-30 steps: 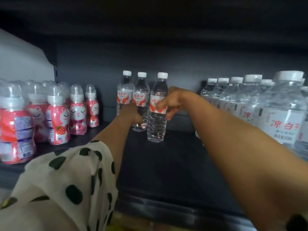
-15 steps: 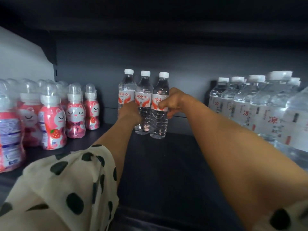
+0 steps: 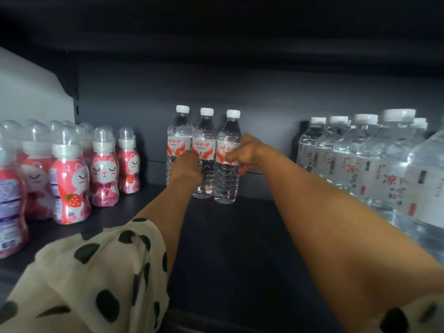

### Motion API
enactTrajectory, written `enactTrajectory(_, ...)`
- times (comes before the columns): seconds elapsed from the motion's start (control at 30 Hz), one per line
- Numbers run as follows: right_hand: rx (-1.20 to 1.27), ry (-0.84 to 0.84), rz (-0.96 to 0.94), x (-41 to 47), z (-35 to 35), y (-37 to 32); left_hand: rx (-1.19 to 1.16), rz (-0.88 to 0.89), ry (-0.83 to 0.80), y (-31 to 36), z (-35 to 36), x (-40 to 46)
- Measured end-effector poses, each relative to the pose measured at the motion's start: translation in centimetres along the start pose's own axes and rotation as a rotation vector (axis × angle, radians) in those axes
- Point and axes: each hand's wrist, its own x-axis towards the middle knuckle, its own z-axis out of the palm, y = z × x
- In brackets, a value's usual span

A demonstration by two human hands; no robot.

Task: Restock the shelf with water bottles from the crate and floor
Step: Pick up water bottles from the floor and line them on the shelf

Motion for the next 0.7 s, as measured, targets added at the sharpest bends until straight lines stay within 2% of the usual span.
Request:
enactTrajectory(0.13,-0.101,0.033,-0.035,-0.8,0.0,-0.2,0.024,0.013,-0.033,0.3,-0.6,-0.6)
enactTrajectory(0.4,-0.562,0.111,-0.083,-2.5,-0.8,-1.2,0.092,0.059,-0.087,0.3,-3.3,-1.8)
enactTrajectory(0.7,-0.947,0.133,-0.154,-9.4,-0.3,-1.3,0.331,0.225,-0.202,-0.4,-6.5,-7.8)
